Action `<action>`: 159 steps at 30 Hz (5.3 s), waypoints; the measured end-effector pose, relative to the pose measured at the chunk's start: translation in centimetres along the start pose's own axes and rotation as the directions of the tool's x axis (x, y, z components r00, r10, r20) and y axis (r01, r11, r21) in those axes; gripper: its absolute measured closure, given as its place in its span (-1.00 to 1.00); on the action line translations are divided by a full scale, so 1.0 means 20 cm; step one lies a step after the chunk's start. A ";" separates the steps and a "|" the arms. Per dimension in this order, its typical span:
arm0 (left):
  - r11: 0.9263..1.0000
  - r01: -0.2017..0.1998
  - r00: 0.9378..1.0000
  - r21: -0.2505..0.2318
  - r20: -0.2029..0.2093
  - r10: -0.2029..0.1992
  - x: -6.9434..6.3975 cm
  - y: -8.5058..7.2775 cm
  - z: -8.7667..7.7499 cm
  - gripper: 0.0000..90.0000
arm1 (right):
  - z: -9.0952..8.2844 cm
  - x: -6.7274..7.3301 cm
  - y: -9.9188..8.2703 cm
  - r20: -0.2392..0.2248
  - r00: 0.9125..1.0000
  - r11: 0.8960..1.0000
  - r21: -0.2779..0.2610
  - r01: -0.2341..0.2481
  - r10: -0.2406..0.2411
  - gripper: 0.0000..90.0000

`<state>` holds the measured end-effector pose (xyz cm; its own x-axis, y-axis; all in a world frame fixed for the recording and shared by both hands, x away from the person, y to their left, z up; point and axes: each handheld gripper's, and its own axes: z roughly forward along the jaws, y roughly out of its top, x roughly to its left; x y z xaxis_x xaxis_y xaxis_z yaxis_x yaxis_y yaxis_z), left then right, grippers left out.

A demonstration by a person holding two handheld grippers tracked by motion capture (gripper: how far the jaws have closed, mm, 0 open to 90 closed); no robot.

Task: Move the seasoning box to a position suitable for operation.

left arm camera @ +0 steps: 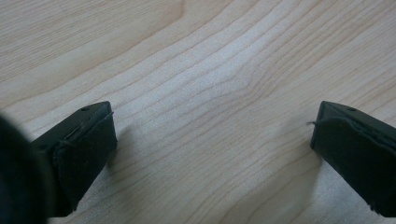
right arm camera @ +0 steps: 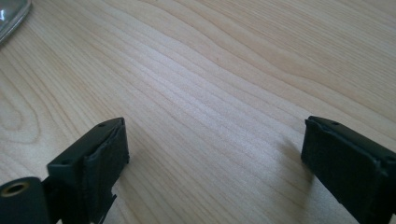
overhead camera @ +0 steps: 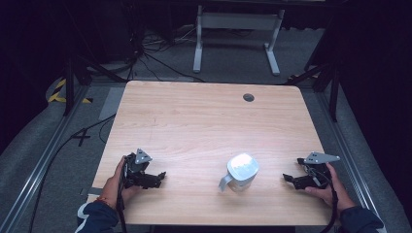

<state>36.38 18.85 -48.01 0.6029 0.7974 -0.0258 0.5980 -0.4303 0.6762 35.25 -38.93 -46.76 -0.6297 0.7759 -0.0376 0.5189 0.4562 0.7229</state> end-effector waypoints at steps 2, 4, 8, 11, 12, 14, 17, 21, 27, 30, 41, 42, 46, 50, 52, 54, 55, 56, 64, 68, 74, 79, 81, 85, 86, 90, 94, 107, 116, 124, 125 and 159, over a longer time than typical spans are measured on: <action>1.000 -0.026 1.000 -0.009 0.000 0.026 0.01 0.00 0.00 -0.99 | 0.00 -0.01 0.00 0.003 1.000 1.000 -0.009 0.010 -0.010 -0.71; 1.000 -0.028 1.000 0.005 0.014 0.028 0.01 0.01 0.00 -0.99 | -0.01 -0.01 0.00 0.034 0.999 0.999 -0.032 0.028 -0.027 -0.62; 1.000 -0.006 1.000 -0.002 0.007 0.006 -0.01 0.00 0.01 -0.99 | -0.01 -0.01 0.00 0.039 0.999 0.999 -0.030 0.014 -0.012 -0.61; 1.000 -0.030 0.999 -0.003 0.029 0.030 -0.03 0.00 0.00 -0.99 | -0.01 -0.02 0.00 0.029 1.000 1.000 -0.028 0.011 -0.010 -0.61; 0.999 -0.047 0.998 0.005 0.030 0.047 -0.03 0.00 0.00 -0.98 | -0.01 -0.02 0.00 0.026 1.000 1.000 -0.029 0.006 -0.005 -0.61; 0.999 -0.047 0.998 -0.001 0.029 0.047 -0.04 0.01 0.00 -0.91 | -0.01 -0.02 0.00 0.025 1.000 1.000 -0.029 0.004 -0.004 -0.61; 0.996 -0.090 0.994 -0.011 0.060 0.090 -0.06 0.03 0.00 -0.69 | -0.01 -0.02 0.00 0.025 1.000 1.000 -0.029 0.006 -0.005 -0.61; 0.994 -0.107 0.991 0.017 0.077 0.105 -0.08 0.08 0.02 -0.61 | -0.01 -0.02 0.00 0.031 1.000 1.000 -0.029 0.006 -0.006 -0.61; 0.985 -0.140 0.978 -0.105 0.139 0.154 -0.20 0.16 -0.03 -0.23 | -0.01 -0.02 0.00 0.028 1.000 1.000 -0.026 0.004 -0.003 -0.61; 0.968 -0.178 0.962 -0.176 0.175 0.208 -0.27 0.24 -0.06 0.07 | -0.01 -0.02 0.00 0.027 1.000 1.000 -0.026 0.002 -0.001 -0.61; 0.890 -0.321 0.879 -0.324 0.247 0.407 -0.62 0.49 -0.12 0.83 | -0.01 -0.03 0.00 0.026 1.000 1.000 -0.025 -0.002 0.003 -0.61; 0.875 -0.347 0.869 -0.339 0.236 0.436 -0.65 0.51 -0.13 0.89 | -0.01 -0.03 0.00 0.027 1.000 1.000 -0.025 -0.002 0.003 -0.61; 0.848 -0.368 0.836 -0.381 0.264 0.481 -0.73 0.57 -0.12 0.99 | -0.01 -0.03 0.00 0.025 1.000 1.000 -0.026 -0.006 0.007 -0.61; 0.836 -0.387 0.811 -0.389 0.288 0.509 -0.79 0.60 -0.10 1.00 | -0.01 -0.03 0.00 0.024 1.000 1.000 -0.026 -0.007 0.008 -0.61; 0.836 -0.387 0.804 -0.388 0.301 0.512 -0.81 0.61 -0.09 1.00 | -0.01 -0.03 0.00 0.024 1.000 1.000 -0.026 -0.007 0.008 -0.61; 0.835 -0.393 0.798 -0.384 0.308 0.517 -0.82 0.62 -0.08 1.00 | -0.01 -0.03 0.00 0.024 1.000 1.000 -0.026 -0.007 0.008 -0.61; 0.839 -0.387 0.799 -0.383 0.314 0.512 -0.83 0.62 -0.07 1.00 | -0.01 -0.03 0.00 0.024 1.000 1.000 -0.026 -0.008 0.009 -0.61; 0.838 -0.384 0.796 -0.387 0.322 0.513 -0.83 0.62 -0.07 1.00 | -0.01 -0.03 0.00 0.024 1.000 1.000 -0.026 -0.008 0.009 -0.61; 0.831 -0.397 0.780 -0.389 0.335 0.529 -0.85 0.62 -0.07 1.00 | -0.01 -0.03 0.00 0.023 1.000 1.000 -0.026 -0.009 0.010 -0.61; 0.837 -0.393 0.792 -0.380 0.322 0.518 -0.84 0.62 -0.07 1.00 | -0.01 -0.03 0.00 0.024 1.000 1.000 -0.026 -0.009 0.009 -0.61; 0.846 -0.365 0.791 -0.388 0.351 0.502 -0.83 0.62 -0.06 1.00 | -0.01 -0.03 0.00 0.021 1.000 1.000 -0.024 -0.009 0.009 -0.61; 0.843 -0.372 0.785 -0.389 0.352 0.509 -0.84 0.62 -0.06 1.00 | -0.01 -0.03 0.00 0.020 1.000 1.000 -0.023 -0.009 0.010 -0.61; 0.844 -0.373 0.785 -0.386 0.353 0.509 -0.84 0.62 -0.06 1.00 | -0.01 -0.03 0.00 0.020 1.000 1.000 -0.023 -0.009 0.009 -0.61; 0.833 -0.395 0.779 -0.388 0.338 0.528 -0.86 0.62 -0.07 1.00 | -0.01 -0.03 0.00 0.020 1.000 1.000 -0.023 -0.010 0.011 -0.61; 0.832 -0.394 0.779 -0.389 0.339 0.528 -0.86 0.63 -0.06 1.00 | -0.01 -0.03 0.00 0.020 1.000 1.000 -0.023 -0.009 0.010 -0.61; 0.838 -0.380 0.791 -0.390 0.333 0.514 -0.85 0.63 -0.05 0.99 | -0.01 -0.03 0.00 0.020 1.000 1.000 -0.023 -0.009 0.009 -0.61; 0.841 -0.374 0.788 -0.391 0.344 0.511 -0.85 0.63 -0.05 1.00 | -0.01 -0.03 0.00 0.020 1.000 1.000 -0.023 -0.010 0.011 -0.61; 0.834 -0.370 0.777 -0.409 0.355 0.519 -0.83 0.61 -0.06 1.00 | -0.01 -0.03 0.00 0.020 1.000 1.000 -0.022 -0.012 0.012 -0.60; 0.833 -0.360 0.778 -0.421 0.358 0.516 -0.83 0.60 -0.05 1.00 | -0.07 0.02 0.06 -0.023 1.000 0.998 -0.065 0.017 -0.019 -0.18; 0.832 -0.357 0.780 -0.425 0.355 0.516 -0.83 0.59 -0.05 1.00 | -0.10 0.07 0.10 -0.057 0.997 0.994 -0.096 0.045 -0.051 -0.10; 0.830 -0.359 0.779 -0.426 0.353 0.518 -0.83 0.59 -0.05 1.00 | -0.10 0.08 0.11 -0.058 0.997 0.994 -0.102 0.050 -0.056 -0.09; 0.832 -0.358 0.775 -0.423 0.362 0.518 -0.82 0.57 -0.06 1.00 | -0.21 0.47 0.55 -0.171 0.921 0.925 -0.213 0.313 -0.351 0.88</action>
<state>32.72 1.33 -38.95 0.9682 0.2420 0.0634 0.0583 -0.4647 0.8835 32.55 -28.49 -36.26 -0.8606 0.4799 -0.1705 0.1597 0.5722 0.8044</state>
